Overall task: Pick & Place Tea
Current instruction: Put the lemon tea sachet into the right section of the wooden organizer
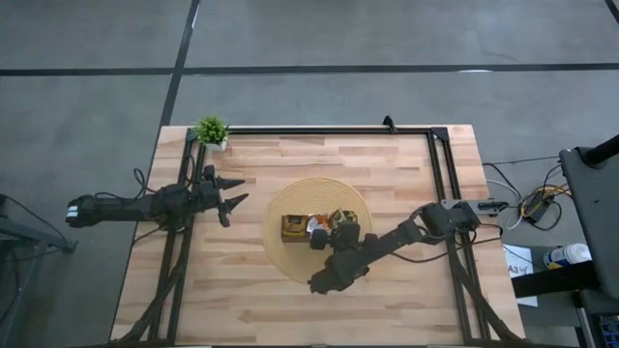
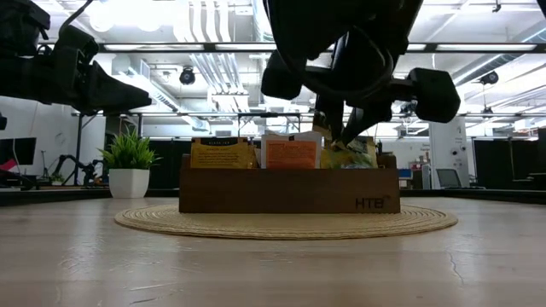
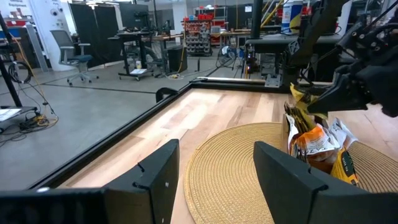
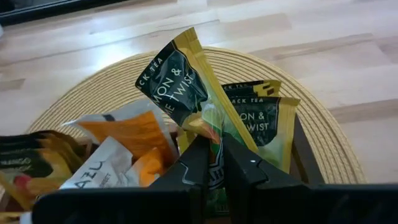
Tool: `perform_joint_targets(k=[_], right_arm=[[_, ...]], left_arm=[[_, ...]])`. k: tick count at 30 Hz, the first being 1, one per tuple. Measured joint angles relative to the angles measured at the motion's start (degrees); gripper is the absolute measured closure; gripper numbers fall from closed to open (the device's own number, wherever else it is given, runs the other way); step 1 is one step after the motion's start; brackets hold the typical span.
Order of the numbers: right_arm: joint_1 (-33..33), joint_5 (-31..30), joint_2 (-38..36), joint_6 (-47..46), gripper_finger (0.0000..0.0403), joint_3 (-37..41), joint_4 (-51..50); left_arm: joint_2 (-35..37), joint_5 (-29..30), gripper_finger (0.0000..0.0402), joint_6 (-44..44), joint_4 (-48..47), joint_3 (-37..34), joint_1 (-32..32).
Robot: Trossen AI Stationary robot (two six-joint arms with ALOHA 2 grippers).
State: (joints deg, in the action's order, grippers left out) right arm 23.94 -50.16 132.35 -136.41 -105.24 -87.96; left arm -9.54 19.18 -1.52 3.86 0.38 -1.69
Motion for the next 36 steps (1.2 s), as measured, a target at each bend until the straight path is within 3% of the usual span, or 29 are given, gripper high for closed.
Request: perform_joint_targets(k=[13,28,36], right_arm=[[-1.5,0.8,-0.1,1.8,0.0364,0.2,3.4],[-1.6,5.9,-0.3,4.6,0.0257,-2.3,1.5],[-1.6,9.2,-0.4,4.4,0.0219,-3.2,-0.3]], left_arm=[[0.0,0.0,0.0199,0.0,0.0,0.0,0.0],[0.0,0.0,0.0199,0.0,0.0,0.0,-0.1],[0.0,0.0,0.0199,0.0,0.0,0.0,-0.1]])
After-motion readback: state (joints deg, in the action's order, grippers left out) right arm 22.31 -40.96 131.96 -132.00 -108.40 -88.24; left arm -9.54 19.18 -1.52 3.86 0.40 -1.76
